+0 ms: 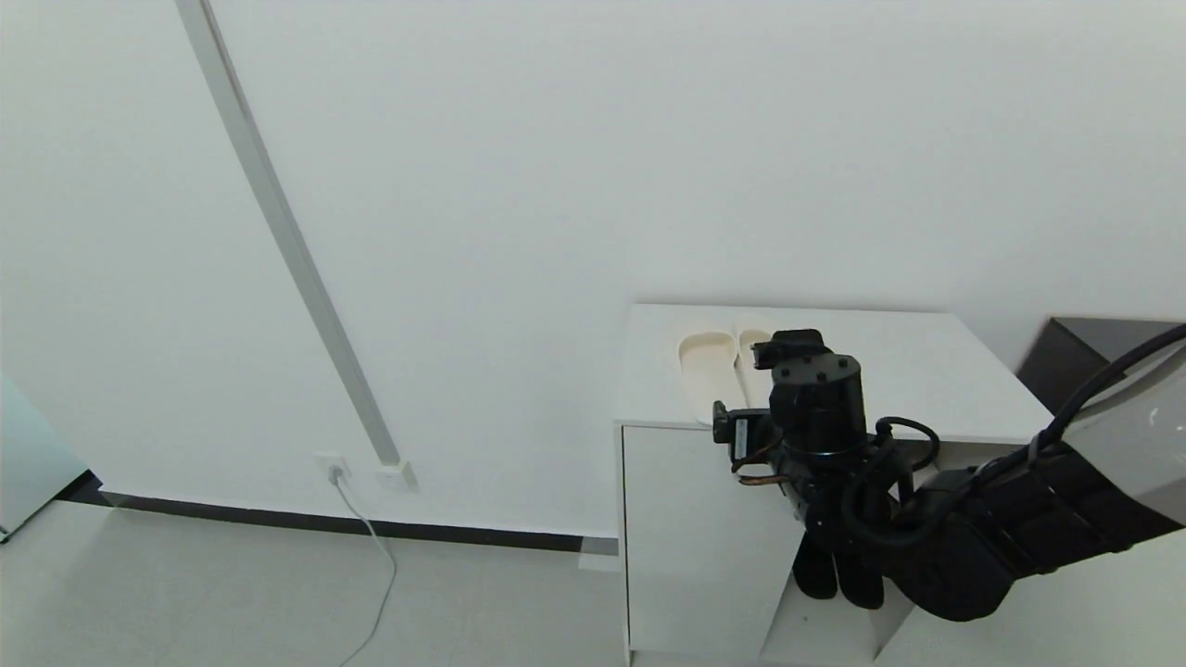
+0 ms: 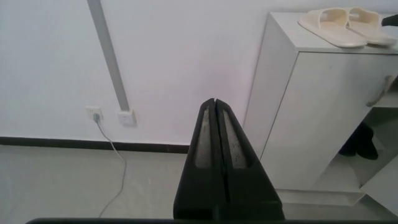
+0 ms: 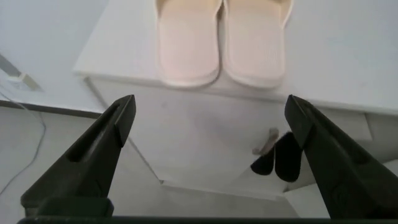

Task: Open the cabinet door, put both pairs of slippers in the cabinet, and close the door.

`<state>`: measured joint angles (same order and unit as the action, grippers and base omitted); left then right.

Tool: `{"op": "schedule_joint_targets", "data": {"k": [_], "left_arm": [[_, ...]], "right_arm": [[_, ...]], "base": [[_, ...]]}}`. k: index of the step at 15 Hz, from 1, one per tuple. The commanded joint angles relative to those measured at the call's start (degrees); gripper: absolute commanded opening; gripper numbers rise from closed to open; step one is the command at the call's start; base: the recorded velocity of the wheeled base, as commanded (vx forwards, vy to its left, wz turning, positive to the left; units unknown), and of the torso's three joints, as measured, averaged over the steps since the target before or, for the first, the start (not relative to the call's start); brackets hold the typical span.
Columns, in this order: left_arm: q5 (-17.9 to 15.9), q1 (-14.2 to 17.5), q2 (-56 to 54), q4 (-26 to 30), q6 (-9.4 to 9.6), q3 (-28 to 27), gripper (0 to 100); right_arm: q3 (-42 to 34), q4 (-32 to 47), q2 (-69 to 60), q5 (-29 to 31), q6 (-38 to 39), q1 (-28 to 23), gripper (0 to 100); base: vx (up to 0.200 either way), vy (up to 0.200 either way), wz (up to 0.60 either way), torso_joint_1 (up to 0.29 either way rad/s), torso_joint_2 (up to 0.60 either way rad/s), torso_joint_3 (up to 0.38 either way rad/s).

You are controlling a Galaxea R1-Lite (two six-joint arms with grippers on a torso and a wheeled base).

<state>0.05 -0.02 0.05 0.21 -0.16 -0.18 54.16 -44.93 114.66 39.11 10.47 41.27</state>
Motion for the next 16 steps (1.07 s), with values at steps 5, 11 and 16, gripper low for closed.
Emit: {"op": "schedule_joint_targets", "data": {"k": [5, 11, 16], "left_arm": [[0.1, 0.0, 0.0, -0.1, -0.11, 0.1, 0], [0.1, 0.0, 0.0, -0.1, -0.19, 0.1, 0], [0.1, 0.0, 0.0, -0.1, -0.19, 0.0, 0]], "right_arm": [[0.1, -0.9, 3.6, -0.1, 0.0, -0.6, 100], [3.5, -2.7, 8.1, -0.8, 0.7, -3.4, 100], [8.2, -3.9, 12.7, -2.5, 0.9, -5.8, 100]], "base": [[0.200, 0.000, 0.00, 0.006, 0.00, 0.002], [0.000, 0.000, 0.00, 0.000, 0.00, 0.000], [0.000, 0.000, 0.00, 0.000, 0.00, 0.000]]}}
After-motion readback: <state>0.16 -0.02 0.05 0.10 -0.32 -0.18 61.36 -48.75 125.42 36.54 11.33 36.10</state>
